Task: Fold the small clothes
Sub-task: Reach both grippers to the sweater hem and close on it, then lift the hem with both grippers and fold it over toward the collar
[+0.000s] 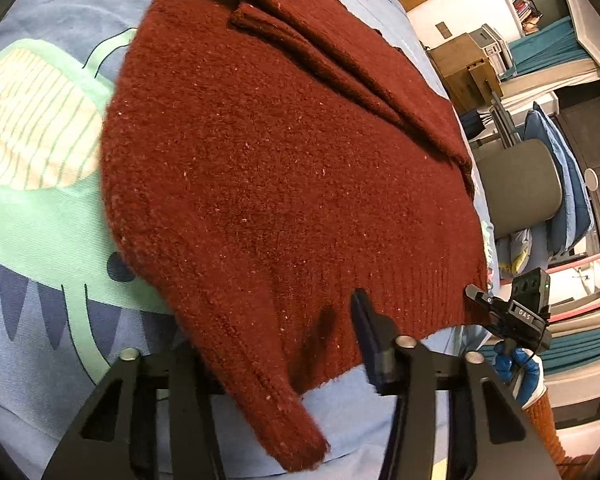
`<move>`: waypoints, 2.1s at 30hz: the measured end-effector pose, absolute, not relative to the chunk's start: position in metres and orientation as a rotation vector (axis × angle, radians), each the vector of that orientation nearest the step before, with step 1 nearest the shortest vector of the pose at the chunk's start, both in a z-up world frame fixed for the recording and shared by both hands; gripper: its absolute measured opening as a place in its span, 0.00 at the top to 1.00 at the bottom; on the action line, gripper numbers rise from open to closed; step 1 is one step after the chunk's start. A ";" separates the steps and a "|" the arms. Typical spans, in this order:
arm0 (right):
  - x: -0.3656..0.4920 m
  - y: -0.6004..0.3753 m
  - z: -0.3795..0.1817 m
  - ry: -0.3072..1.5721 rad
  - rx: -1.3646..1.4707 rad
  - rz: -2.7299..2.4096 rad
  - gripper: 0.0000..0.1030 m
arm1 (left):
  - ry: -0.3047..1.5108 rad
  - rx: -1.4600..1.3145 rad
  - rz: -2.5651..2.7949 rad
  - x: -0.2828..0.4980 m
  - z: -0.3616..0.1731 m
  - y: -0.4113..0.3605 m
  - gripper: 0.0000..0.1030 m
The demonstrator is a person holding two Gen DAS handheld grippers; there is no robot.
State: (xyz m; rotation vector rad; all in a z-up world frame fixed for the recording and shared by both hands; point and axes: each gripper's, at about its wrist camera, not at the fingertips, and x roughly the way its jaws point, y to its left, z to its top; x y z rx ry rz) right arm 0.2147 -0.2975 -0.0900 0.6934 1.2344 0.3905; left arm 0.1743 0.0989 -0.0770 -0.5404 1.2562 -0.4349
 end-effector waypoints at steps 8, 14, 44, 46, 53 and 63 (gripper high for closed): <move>0.215 -0.295 -0.091 1.239 0.708 0.411 0.89 | 1.243 -0.500 -0.401 0.177 -0.071 0.090 0.92; 0.215 -0.299 -0.079 1.185 0.759 0.443 0.90 | 1.181 -0.491 -0.434 0.179 -0.051 0.079 0.93; 0.406 -0.285 0.048 0.860 0.688 0.409 0.91 | 0.898 -0.419 -0.360 0.346 0.025 0.072 0.93; 0.425 -0.281 0.038 0.887 0.683 0.381 0.91 | 0.931 -0.412 -0.323 0.362 0.011 0.073 0.93; 0.468 -0.272 -0.016 1.016 0.679 0.260 0.86 | 1.074 -0.362 -0.208 0.407 -0.044 0.076 0.91; 0.489 -0.292 -0.045 1.036 0.781 0.187 0.58 | 1.108 -0.565 -0.245 0.418 -0.052 0.114 0.72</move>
